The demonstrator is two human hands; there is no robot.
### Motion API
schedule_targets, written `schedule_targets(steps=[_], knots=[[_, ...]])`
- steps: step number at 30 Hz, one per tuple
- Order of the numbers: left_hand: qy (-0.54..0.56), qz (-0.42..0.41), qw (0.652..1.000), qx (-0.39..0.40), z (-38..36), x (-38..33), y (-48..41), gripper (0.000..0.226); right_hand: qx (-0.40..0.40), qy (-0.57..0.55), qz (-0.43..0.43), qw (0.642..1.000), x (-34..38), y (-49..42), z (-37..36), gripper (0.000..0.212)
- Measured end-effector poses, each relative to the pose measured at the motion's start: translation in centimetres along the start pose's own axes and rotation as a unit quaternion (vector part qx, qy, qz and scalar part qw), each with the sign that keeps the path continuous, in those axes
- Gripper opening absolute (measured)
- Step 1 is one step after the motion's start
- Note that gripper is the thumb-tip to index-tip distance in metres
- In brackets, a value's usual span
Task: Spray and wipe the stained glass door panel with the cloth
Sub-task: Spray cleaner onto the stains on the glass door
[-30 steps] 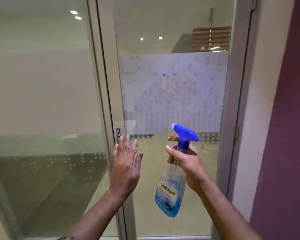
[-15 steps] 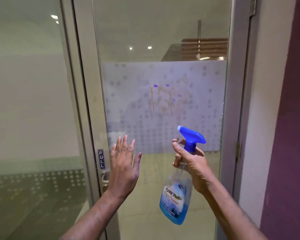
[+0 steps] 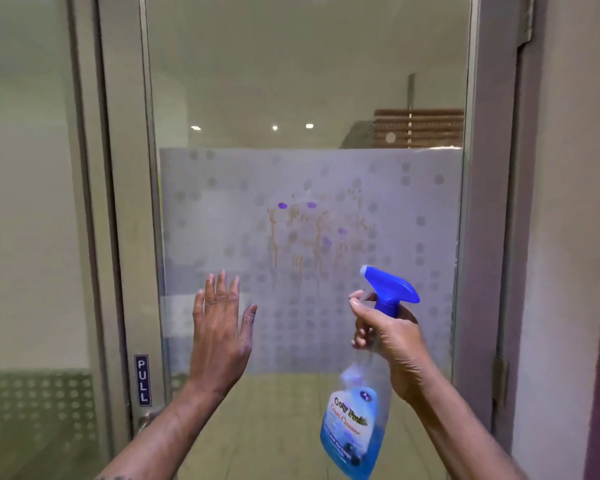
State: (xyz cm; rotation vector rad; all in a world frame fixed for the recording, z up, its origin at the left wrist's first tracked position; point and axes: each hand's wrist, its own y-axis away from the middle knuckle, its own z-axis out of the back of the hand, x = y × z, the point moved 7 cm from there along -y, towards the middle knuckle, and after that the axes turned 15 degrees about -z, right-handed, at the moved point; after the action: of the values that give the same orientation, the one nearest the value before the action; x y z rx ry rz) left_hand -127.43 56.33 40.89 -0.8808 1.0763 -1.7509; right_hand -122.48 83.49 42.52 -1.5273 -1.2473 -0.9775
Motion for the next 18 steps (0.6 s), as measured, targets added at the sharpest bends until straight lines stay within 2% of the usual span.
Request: schedule_targets(steps=[8,18], knots=[[0.008,0.023,0.999,-0.046,-4.6,3.1,-4.9,0.065,-0.073,-0.035,0.028,0.996,2.1,-5.1,4.9,0.01],[-0.004,0.024,0.999,-0.044,-10.2,8.0,-8.2,0.072,-0.13,-0.028,0.035,0.99,1.6,-8.6,5.3,0.009]])
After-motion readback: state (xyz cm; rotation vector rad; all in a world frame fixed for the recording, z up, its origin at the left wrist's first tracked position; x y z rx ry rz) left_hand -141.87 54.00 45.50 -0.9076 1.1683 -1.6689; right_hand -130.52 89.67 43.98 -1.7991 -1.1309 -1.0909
